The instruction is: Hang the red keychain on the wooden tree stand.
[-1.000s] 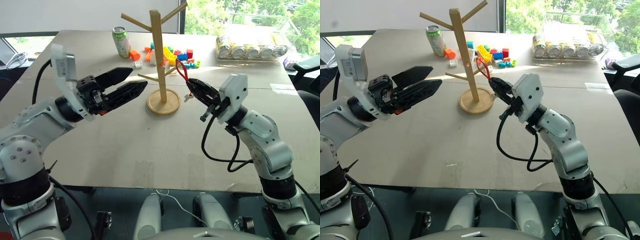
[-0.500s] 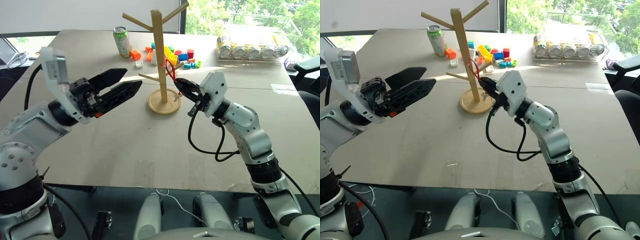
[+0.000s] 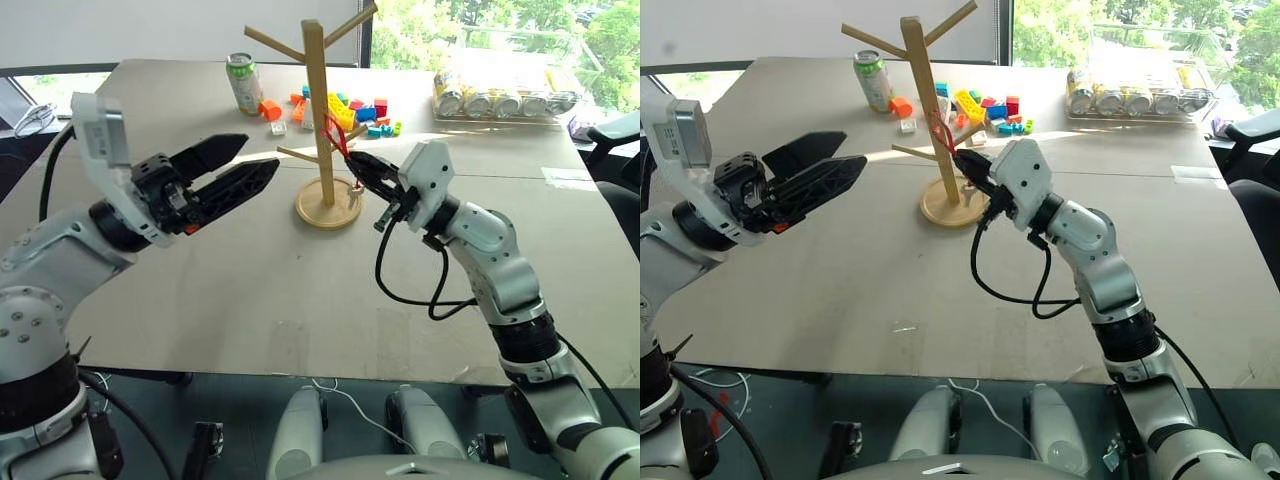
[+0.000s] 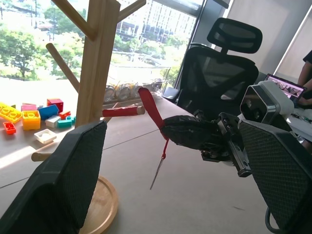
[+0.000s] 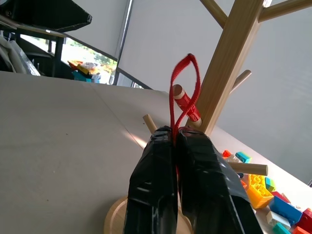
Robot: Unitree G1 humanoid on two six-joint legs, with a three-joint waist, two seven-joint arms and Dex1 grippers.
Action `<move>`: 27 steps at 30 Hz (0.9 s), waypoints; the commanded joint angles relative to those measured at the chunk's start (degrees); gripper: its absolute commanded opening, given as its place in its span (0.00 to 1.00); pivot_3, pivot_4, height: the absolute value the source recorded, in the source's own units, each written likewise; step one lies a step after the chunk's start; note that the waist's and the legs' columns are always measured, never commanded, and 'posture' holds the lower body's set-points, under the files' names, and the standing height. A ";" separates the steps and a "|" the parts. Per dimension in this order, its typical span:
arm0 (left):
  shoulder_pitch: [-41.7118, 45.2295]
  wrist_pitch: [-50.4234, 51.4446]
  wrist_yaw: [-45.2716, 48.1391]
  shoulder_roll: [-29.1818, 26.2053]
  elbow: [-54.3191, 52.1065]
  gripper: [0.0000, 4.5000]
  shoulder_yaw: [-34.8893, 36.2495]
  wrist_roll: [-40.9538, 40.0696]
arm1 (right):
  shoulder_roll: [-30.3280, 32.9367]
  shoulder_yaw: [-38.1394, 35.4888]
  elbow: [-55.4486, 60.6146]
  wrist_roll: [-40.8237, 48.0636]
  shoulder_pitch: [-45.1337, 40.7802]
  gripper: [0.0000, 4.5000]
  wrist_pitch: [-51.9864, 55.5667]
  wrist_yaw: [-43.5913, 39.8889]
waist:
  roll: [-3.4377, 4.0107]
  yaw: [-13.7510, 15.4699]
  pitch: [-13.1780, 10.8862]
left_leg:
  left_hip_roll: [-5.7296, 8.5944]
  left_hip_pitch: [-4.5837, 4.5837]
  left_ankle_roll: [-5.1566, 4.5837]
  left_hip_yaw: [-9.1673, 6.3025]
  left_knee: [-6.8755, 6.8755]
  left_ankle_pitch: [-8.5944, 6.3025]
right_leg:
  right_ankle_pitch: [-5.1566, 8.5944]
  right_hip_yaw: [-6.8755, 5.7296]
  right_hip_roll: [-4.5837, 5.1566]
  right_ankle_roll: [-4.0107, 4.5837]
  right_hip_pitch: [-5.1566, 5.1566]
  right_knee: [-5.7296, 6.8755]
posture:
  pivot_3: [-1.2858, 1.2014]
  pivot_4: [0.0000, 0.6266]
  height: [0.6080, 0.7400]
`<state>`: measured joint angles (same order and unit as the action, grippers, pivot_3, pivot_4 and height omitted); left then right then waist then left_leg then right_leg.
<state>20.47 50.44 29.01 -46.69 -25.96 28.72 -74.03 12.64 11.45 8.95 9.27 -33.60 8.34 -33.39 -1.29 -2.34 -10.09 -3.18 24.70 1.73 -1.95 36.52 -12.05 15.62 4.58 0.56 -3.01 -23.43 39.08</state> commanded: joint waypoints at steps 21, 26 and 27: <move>0.73 -2.26 0.20 -1.51 -1.54 1.00 0.05 -0.15 | -1.32 0.11 -7.33 -5.38 -4.69 0.01 -5.59 0.99 | 0.00 -0.05 0.00 | 0.00 0.00 0.01 0.00 0.00 0.00 | 0.00 0.00 0.00 0.00 0.00 0.01 | 0.52 0.24 1.00; 0.99 -2.54 0.03 -1.38 -1.48 1.00 -0.26 0.27 | -1.75 0.76 -10.06 -6.88 -5.90 0.01 -4.90 1.31 | 0.00 -0.05 0.00 | 0.00 -0.01 0.01 0.00 0.00 0.01 | 0.00 0.00 -0.01 0.00 0.00 0.01 | 0.52 0.24 1.00; 1.05 -2.62 0.09 -1.42 -1.39 1.00 -0.29 0.41 | -1.93 0.68 -10.46 -7.01 -6.13 0.01 -4.60 1.45 | 0.00 -0.05 0.00 | 0.00 -0.01 0.01 0.00 0.00 0.00 | 0.00 0.00 0.00 0.00 0.00 0.01 | 0.52 0.24 1.00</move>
<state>20.61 49.45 28.96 -47.56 -25.94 28.05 -73.70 11.06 12.12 -2.18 2.57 -38.14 3.91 -32.54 -1.29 -2.39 -10.09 -3.18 24.70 1.74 -1.95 36.52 -12.04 15.62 4.58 0.56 -3.00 -23.43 39.09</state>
